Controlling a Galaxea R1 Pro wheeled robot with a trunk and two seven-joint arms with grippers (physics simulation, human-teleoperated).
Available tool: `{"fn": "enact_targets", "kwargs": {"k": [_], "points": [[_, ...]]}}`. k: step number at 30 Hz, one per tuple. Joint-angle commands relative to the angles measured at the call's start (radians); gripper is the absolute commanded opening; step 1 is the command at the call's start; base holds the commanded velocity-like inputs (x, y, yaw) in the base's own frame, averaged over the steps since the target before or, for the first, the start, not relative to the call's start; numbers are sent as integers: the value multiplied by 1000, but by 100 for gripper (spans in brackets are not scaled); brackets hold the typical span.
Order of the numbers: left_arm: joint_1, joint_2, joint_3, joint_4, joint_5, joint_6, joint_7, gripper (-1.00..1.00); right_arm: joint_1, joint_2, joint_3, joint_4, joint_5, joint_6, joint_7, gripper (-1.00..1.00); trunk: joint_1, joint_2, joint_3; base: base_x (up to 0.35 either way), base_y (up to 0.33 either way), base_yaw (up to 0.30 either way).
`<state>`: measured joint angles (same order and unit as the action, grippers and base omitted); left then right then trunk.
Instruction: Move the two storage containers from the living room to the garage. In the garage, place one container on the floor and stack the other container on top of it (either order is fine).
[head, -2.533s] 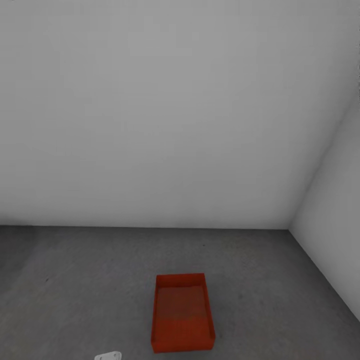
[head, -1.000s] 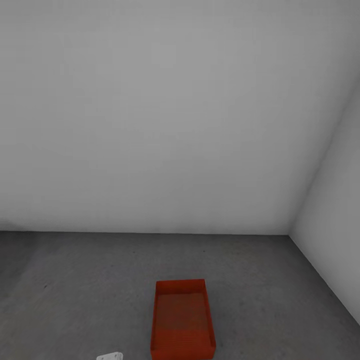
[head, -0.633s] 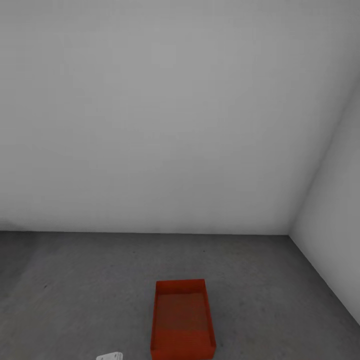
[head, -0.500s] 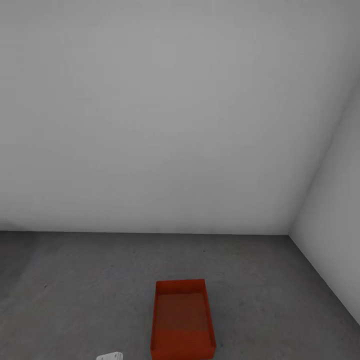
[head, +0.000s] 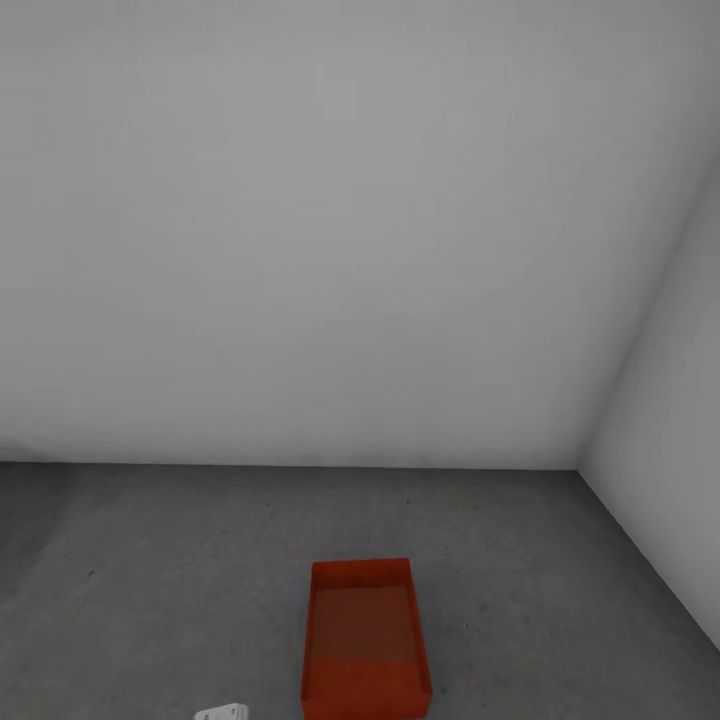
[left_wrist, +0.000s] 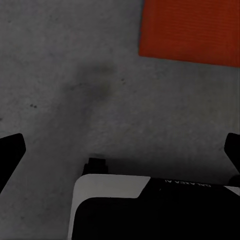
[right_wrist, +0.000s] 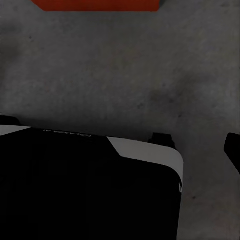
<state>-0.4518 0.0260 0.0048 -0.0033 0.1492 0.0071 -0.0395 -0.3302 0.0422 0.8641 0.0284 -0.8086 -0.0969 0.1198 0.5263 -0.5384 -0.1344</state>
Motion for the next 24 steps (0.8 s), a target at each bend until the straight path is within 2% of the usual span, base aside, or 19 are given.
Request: {"fn": "enact_targets", "kwargs": {"k": [1,7,24], "points": [[-1,0,0,0,9,1,-8,100,-1,1,7,3,-11,-4,6,100,0,-2,-2,0,0,0],[-1,-1,0,0,10,0,-34,100,-1,1,7,3,-11,-4,6,100,0,-2,-2,0,0,0],[1,-1,0,0,10,-4,-36,100,-1,3,7,2,-15,-3,-5,100,0,-2,-2,0,0,0]]}}
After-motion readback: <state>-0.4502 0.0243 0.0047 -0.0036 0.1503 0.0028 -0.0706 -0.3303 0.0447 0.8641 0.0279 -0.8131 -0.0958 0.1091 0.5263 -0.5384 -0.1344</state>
